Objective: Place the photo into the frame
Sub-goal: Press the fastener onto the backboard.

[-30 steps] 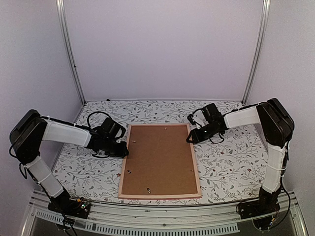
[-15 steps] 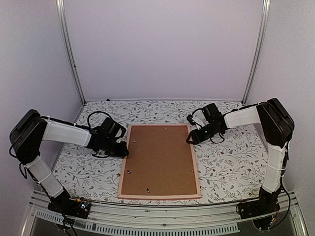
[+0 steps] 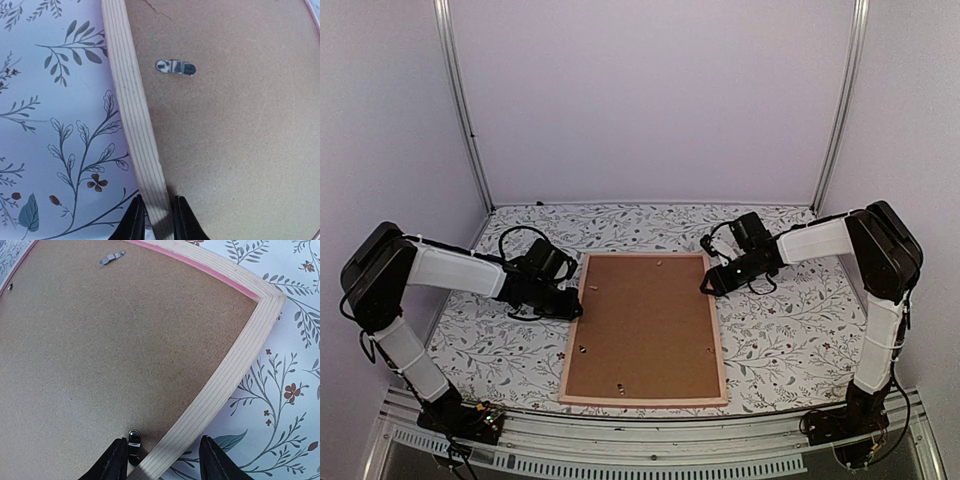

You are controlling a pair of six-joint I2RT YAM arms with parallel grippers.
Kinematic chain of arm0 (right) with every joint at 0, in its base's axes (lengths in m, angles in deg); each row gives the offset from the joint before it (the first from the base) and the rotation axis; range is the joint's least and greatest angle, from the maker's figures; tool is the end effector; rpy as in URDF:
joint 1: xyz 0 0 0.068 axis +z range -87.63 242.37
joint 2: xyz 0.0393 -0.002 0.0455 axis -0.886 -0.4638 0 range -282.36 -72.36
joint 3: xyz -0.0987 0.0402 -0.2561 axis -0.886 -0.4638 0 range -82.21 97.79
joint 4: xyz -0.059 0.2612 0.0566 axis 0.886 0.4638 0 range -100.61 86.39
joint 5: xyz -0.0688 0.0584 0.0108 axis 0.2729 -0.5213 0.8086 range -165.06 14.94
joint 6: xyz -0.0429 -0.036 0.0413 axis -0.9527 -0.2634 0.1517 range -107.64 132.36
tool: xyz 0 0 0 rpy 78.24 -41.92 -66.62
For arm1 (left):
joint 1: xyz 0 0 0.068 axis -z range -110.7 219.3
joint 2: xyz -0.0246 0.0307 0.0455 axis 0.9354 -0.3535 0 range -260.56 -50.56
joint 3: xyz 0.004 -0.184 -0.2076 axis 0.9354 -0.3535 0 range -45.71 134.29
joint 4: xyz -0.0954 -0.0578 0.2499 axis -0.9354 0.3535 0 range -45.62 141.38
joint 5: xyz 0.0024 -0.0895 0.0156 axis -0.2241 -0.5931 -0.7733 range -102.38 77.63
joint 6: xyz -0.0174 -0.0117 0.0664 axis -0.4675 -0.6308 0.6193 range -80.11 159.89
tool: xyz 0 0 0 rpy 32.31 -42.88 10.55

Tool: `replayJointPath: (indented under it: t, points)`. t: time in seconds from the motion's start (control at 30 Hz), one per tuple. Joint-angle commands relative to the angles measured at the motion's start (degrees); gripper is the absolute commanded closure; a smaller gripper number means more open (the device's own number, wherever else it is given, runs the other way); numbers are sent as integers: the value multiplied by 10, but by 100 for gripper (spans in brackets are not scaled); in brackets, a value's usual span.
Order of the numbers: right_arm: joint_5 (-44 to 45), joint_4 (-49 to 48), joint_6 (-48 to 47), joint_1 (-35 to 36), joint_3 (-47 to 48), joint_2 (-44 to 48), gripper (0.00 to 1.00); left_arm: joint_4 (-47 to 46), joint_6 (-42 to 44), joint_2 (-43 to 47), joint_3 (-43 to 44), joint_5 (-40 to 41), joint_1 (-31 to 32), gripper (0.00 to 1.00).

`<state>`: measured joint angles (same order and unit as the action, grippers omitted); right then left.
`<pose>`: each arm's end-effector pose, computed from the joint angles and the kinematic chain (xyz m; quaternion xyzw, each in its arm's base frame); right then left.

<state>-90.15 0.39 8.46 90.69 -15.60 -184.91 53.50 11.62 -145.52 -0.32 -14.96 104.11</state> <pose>0.3590 0.2103 0.1102 -0.2996 0.9027 0.1826 0.2490 0.2646 -0.1871 0.1122 0.0610 0.9607 -0.1596 0.2186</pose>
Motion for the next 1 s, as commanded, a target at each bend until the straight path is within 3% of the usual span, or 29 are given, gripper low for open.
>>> replayJointPath:
  t: [0.0, 0.27, 0.67, 0.97]
  points:
    - [20, 18, -5, -5, -22, 13, 48, 21, 31, -6, 8, -7, -3, 82]
    - [4, 11, -2, -5, -32, 18, 47, 19, 33, -6, 7, -7, -3, 82]
    - [36, 19, -14, -10, -30, 15, 65, 22, 35, -3, 4, -4, -3, 82]
    - [20, 26, -33, -12, -20, 17, 74, 22, 36, -5, 6, -5, -4, 82]
